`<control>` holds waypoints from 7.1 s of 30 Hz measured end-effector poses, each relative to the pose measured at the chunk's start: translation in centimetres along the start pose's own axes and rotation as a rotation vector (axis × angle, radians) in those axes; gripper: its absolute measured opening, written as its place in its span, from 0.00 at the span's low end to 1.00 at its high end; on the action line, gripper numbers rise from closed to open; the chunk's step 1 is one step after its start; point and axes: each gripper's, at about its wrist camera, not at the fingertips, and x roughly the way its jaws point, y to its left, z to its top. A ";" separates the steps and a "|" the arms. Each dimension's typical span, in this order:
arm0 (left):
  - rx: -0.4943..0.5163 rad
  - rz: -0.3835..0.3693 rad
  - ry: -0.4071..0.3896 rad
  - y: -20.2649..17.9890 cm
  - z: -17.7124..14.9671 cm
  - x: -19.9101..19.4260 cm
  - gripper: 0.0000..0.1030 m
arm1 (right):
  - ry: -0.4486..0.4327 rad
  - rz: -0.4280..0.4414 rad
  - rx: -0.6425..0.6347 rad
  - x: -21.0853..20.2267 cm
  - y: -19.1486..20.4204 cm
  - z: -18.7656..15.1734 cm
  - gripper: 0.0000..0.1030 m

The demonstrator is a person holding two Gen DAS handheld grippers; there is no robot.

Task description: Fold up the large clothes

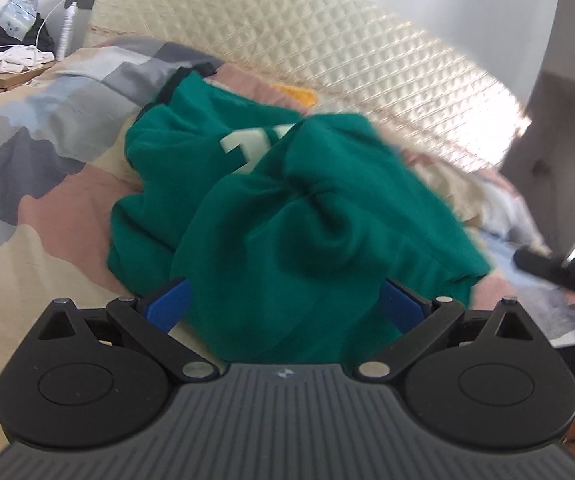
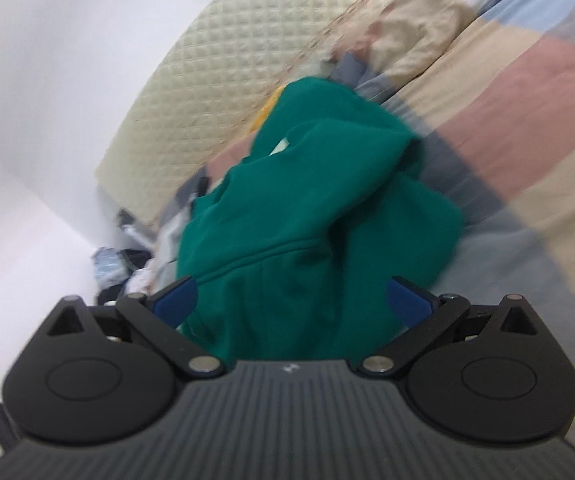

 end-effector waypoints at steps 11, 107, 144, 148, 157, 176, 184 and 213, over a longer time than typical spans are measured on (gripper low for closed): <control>-0.064 -0.027 0.038 3.0 -2.4 6.0 0.50 | 0.208 0.086 0.039 6.4 -2.0 -3.3 0.39; -0.427 -0.139 0.194 1.4 0.5 -9.0 0.74 | 0.133 -0.172 0.194 -7.0 -3.1 1.6 0.62; -0.679 -0.210 0.271 6.4 -4.5 -2.1 0.43 | 0.263 0.034 0.352 -1.4 -7.0 -1.8 0.14; -0.611 -0.246 0.178 5.4 -3.8 -4.7 0.10 | 0.164 0.055 0.213 -4.5 -4.4 -0.6 0.09; -0.545 -0.369 -0.052 3.2 -1.5 -15.6 0.06 | -0.076 0.113 0.027 -14.5 0.7 -0.2 0.07; -0.567 -0.241 0.104 4.7 -6.2 -20.2 0.64 | 0.051 -0.001 0.150 -15.4 -0.9 -4.7 0.34; -0.645 -0.212 0.166 5.5 -7.3 -16.5 0.74 | 0.121 0.016 0.263 -13.4 -2.8 -5.4 0.72; -0.415 -0.331 -0.065 2.5 -2.3 -23.0 0.11 | -0.038 0.287 -0.071 -18.0 6.2 -3.6 0.06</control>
